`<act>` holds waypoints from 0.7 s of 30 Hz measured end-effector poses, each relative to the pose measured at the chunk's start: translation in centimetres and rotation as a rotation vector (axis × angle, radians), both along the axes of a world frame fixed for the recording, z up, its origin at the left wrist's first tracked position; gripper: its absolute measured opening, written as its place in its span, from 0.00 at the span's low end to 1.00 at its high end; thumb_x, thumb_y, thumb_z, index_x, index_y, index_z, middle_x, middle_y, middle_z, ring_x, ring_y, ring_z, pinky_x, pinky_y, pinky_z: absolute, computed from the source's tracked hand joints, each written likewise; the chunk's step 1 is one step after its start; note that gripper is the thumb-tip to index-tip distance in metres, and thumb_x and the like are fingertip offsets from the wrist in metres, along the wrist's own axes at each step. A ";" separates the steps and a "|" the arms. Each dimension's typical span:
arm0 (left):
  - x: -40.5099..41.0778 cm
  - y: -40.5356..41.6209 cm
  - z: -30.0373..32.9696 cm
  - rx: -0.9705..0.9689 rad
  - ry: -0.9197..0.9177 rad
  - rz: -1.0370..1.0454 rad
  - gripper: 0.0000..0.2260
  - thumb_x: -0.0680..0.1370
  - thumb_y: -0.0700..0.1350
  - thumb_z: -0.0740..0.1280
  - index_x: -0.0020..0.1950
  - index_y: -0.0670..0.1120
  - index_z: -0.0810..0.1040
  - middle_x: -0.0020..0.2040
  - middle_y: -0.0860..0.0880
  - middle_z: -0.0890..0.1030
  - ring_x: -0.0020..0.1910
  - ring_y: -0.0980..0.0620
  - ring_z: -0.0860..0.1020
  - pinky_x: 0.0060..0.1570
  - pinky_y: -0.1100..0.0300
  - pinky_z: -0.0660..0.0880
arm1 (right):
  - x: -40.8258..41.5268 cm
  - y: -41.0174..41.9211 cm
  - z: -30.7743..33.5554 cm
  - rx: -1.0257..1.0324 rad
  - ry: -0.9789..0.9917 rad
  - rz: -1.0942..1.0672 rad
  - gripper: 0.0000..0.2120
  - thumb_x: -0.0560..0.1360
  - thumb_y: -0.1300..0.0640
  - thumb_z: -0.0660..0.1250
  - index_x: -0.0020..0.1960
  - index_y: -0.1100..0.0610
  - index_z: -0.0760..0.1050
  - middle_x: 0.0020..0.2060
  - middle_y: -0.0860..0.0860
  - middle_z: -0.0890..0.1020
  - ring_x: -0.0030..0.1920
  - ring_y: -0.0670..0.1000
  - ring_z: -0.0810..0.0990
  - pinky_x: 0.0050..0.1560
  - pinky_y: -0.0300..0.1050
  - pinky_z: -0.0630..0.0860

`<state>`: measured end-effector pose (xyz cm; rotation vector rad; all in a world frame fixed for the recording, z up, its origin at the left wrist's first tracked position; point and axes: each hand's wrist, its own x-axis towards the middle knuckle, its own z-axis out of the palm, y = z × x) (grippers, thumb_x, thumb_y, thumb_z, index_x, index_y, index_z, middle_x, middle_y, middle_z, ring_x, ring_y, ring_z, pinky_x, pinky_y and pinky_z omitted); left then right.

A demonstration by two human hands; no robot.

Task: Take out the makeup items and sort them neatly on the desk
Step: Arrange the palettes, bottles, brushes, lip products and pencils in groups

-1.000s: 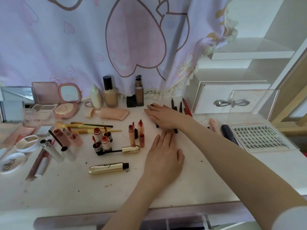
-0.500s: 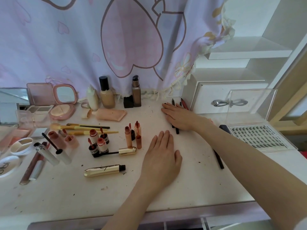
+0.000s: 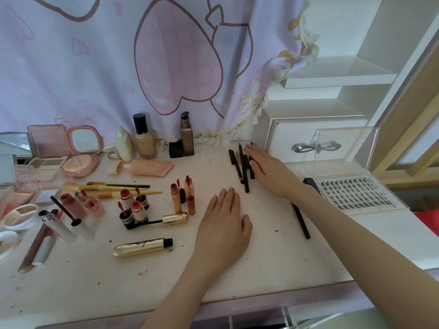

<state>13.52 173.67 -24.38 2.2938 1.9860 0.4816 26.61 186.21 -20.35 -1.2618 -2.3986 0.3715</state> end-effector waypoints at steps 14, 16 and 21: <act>0.0 -0.2 0.0 -0.051 0.034 0.001 0.26 0.81 0.52 0.44 0.76 0.43 0.45 0.77 0.47 0.46 0.76 0.52 0.43 0.71 0.58 0.38 | 6.6 -7.9 2.1 -0.035 -0.066 -0.481 0.07 0.75 0.53 0.65 0.44 0.55 0.79 0.38 0.50 0.80 0.39 0.50 0.74 0.41 0.43 0.70; 0.0 -0.2 0.1 -0.054 0.031 0.001 0.26 0.81 0.52 0.44 0.76 0.43 0.45 0.77 0.47 0.46 0.76 0.52 0.44 0.71 0.58 0.38 | 6.3 -8.6 2.1 -0.061 -0.149 -0.512 0.08 0.75 0.49 0.65 0.47 0.52 0.78 0.44 0.50 0.81 0.43 0.51 0.76 0.43 0.45 0.72; 0.1 -0.1 0.1 -0.067 0.027 0.001 0.26 0.81 0.52 0.45 0.76 0.44 0.45 0.77 0.47 0.46 0.76 0.52 0.44 0.72 0.58 0.39 | 5.1 -9.1 1.5 -0.058 -0.336 -0.580 0.23 0.74 0.44 0.64 0.65 0.53 0.70 0.46 0.52 0.76 0.48 0.55 0.77 0.40 0.45 0.70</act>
